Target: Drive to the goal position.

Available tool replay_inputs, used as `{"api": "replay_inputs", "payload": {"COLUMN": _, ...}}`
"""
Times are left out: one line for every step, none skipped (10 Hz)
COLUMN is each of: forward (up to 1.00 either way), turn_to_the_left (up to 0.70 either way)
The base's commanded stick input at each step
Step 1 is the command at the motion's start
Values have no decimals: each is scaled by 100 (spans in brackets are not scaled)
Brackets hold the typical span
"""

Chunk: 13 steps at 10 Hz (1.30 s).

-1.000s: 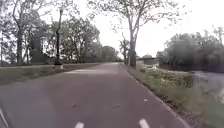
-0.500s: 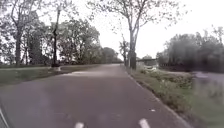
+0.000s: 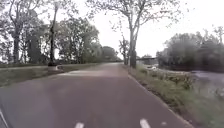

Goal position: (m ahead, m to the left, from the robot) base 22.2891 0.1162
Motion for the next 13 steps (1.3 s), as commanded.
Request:
{"api": "replay_inputs", "payload": {"forward": 70, "turn_to_the_left": 0}}
{"api": "replay_inputs", "payload": {"forward": 70, "turn_to_the_left": 0}}
{"api": "replay_inputs", "payload": {"forward": 70, "turn_to_the_left": 0}}
{"api": "replay_inputs", "payload": {"forward": 70, "turn_to_the_left": 0}}
{"api": "replay_inputs", "payload": {"forward": 70, "turn_to_the_left": 0}}
{"api": "replay_inputs", "payload": {"forward": 70, "turn_to_the_left": 0}}
{"api": "replay_inputs", "payload": {"forward": 70, "turn_to_the_left": 0}}
{"api": "replay_inputs", "payload": {"forward": 70, "turn_to_the_left": 0}}
{"api": "replay_inputs", "payload": {"forward": 70, "turn_to_the_left": 0}}
{"api": "replay_inputs", "payload": {"forward": 70, "turn_to_the_left": 0}}
{"api": "replay_inputs", "payload": {"forward": 70, "turn_to_the_left": 0}}
{"api": "replay_inputs", "payload": {"forward": 70, "turn_to_the_left": 9}}
{"api": "replay_inputs", "payload": {"forward": 70, "turn_to_the_left": 35}}
